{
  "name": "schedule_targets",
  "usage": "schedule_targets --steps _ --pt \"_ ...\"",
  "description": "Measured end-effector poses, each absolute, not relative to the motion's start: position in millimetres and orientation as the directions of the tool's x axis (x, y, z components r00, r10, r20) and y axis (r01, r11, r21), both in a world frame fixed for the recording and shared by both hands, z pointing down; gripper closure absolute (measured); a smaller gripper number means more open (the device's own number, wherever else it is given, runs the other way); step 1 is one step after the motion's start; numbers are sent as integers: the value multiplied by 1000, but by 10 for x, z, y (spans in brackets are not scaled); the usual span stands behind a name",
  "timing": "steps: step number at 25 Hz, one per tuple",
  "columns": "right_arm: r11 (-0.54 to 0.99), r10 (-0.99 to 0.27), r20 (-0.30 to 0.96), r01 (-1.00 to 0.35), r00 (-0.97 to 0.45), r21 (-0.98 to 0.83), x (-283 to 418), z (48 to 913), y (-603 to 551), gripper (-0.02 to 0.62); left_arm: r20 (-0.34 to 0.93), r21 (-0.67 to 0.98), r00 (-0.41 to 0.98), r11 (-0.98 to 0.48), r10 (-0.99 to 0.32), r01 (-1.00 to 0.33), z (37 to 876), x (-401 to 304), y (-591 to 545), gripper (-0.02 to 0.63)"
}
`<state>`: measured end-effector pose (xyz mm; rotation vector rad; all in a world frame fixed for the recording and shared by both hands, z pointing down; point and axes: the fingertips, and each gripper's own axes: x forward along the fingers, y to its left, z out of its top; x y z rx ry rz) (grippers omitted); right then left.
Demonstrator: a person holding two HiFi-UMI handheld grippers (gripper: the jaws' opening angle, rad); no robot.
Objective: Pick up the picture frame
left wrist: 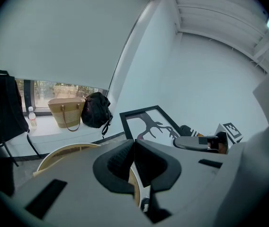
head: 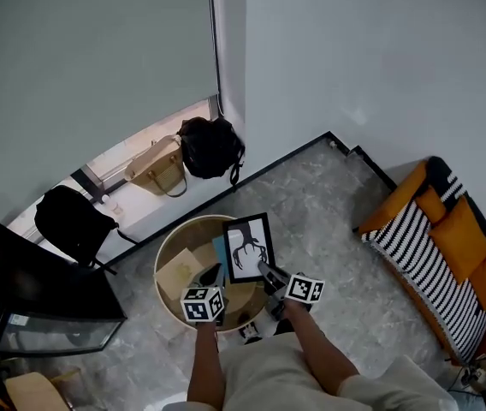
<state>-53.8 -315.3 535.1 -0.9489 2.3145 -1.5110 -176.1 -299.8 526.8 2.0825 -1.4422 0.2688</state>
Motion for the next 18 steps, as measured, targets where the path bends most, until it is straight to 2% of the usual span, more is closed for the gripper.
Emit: schedule_targets --steps 18 --pt "280 -580 191 -414 -792 -866 -542 5382 -3027 555 484 369 389 -220 -784 -903 5341 -1773 -2850 584"
